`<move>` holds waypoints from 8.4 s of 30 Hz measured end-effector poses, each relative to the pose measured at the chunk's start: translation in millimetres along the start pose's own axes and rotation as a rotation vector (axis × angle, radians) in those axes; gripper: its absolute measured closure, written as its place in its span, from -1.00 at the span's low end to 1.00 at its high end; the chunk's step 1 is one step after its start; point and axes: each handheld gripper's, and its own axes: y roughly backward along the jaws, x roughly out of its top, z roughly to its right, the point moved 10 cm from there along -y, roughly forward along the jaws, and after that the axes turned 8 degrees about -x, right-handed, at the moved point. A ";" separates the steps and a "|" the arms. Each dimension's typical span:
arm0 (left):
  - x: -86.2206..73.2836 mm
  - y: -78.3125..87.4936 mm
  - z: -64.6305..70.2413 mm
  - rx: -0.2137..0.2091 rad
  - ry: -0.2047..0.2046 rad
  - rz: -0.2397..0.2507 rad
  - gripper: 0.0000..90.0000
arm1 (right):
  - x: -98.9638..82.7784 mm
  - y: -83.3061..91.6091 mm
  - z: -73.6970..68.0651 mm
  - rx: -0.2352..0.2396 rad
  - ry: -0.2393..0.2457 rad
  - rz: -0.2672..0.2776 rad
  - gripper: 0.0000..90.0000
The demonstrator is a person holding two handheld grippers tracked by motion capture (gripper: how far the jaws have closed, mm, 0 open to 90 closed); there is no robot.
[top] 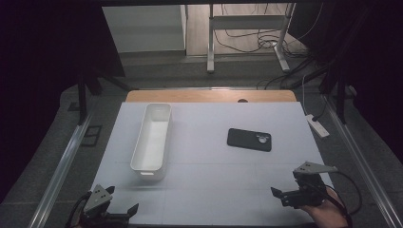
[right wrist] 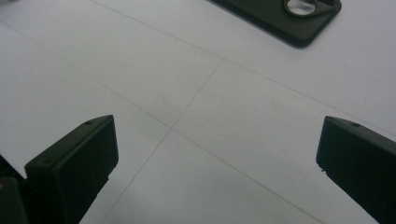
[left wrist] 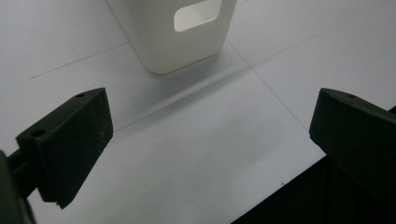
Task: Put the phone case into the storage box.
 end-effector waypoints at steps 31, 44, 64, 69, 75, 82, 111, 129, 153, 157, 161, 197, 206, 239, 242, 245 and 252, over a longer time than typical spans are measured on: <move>-0.7 -1.8 0.0 0.002 -0.004 -0.015 -0.98 | 31.7 -24.7 1.0 0.040 0.036 -0.006 -1.00; -0.7 -2.0 0.5 -0.004 -0.007 -0.016 -0.98 | 42.3 -34.9 -1.2 0.056 0.056 -0.018 -1.00; -0.8 -2.5 1.5 -0.004 -0.019 -0.021 -0.98 | 66.1 -59.6 -0.1 0.052 0.081 -0.040 -1.00; -0.9 -2.6 1.9 -0.005 -0.017 -0.021 -0.98 | 71.5 -66.8 3.3 0.052 0.073 -0.044 -1.00; -1.0 -2.7 2.0 -0.005 -0.019 -0.023 -0.98 | 76.4 -75.1 6.6 0.055 0.070 -0.049 -1.00; -1.1 -2.8 2.0 -0.005 -0.019 -0.025 -0.98 | 80.3 -85.9 10.4 0.049 0.073 -0.065 -1.00; -1.3 -3.0 2.1 -0.004 -0.022 -0.029 -0.98 | 112.4 -128.0 16.1 0.055 0.069 -0.136 -1.00; -1.2 -3.0 1.9 -0.008 -0.019 -0.027 -0.98 | 127.0 -139.5 22.8 0.018 0.076 -0.167 0.44; -1.5 -3.7 2.4 -0.006 -0.026 -0.034 -0.98 | 150.9 -186.1 34.5 -0.043 0.092 -0.207 1.00; -1.5 -3.8 2.6 -0.005 -0.029 -0.036 -0.98 | 152.9 -192.1 35.6 -0.054 0.090 -0.215 1.00; -1.7 -3.9 2.7 -0.004 -0.031 -0.038 -0.98 | 155.0 -199.3 37.5 -0.071 0.083 -0.220 1.00; -2.5 -5.5 4.5 0.004 -0.054 -0.055 -0.97 | 146.8 -220.4 4.0 -0.005 0.137 -0.260 1.00; -2.6 -5.7 4.3 0.009 -0.055 -0.058 -0.98 | 139.0 -213.9 -13.1 0.034 0.166 -0.270 1.00; -2.8 -6.5 4.5 0.011 -0.058 -0.066 -0.98 | 88.0 -166.6 -45.3 0.136 0.220 -0.310 1.00; -2.9 -6.7 4.7 0.011 -0.060 -0.068 -0.98 | 83.4 -161.1 -48.1 0.145 0.227 -0.313 1.00; -2.9 -6.6 4.5 0.011 -0.059 -0.067 -0.98 | 78.4 -155.8 -49.8 0.148 0.238 -0.315 1.00; -2.9 -6.6 4.5 0.011 -0.058 -0.067 -0.98 | 69.9 -149.0 -47.1 0.152 0.250 -0.321 1.00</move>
